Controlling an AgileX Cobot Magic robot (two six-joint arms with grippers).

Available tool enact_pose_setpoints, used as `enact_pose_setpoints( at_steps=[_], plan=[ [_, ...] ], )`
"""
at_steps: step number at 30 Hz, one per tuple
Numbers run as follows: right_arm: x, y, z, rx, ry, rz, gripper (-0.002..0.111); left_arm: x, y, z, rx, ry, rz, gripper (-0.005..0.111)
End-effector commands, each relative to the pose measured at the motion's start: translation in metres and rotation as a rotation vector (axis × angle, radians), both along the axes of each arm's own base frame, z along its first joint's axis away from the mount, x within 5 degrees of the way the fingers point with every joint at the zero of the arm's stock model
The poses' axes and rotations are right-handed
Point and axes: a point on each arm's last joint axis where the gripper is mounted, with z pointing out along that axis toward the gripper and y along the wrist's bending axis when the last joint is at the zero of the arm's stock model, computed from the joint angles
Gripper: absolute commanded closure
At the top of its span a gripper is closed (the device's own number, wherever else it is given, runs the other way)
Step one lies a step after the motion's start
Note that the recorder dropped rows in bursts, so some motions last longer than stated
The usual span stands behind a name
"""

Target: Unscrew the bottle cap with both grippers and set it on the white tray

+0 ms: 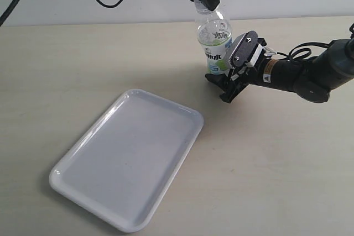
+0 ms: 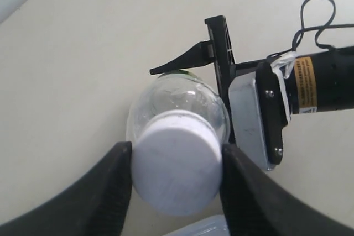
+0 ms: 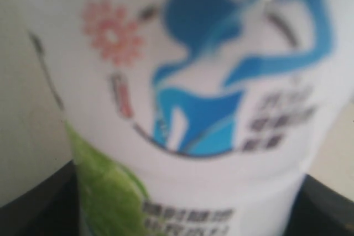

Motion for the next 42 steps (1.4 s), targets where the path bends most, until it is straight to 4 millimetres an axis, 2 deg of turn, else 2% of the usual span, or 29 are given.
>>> enact_pose_setpoints(
  at_steps=[1,14,26,35,42],
  plan=[
    [0.000,-0.002,-0.004,-0.038,0.032,-0.010,0.108,-0.004,-0.001,0.003,-0.020,0.049,0.050,0.107],
    [0.000,-0.002,-0.004,-0.027,0.043,-0.021,0.108,0.000,-0.003,0.006,-0.056,0.001,0.051,0.107],
    [0.000,-0.002,-0.004,-0.027,0.043,-0.021,0.108,0.000,-0.003,0.009,-0.036,-0.059,-0.024,0.107],
    [0.000,-0.003,-0.004,-0.025,0.047,-0.023,0.108,-0.005,0.002,0.027,-0.044,-0.105,-0.046,0.107],
    [-0.001,-0.003,-0.004,-0.026,0.048,-0.024,0.108,-0.007,0.004,0.032,-0.023,-0.145,-0.098,0.107]
  ],
)
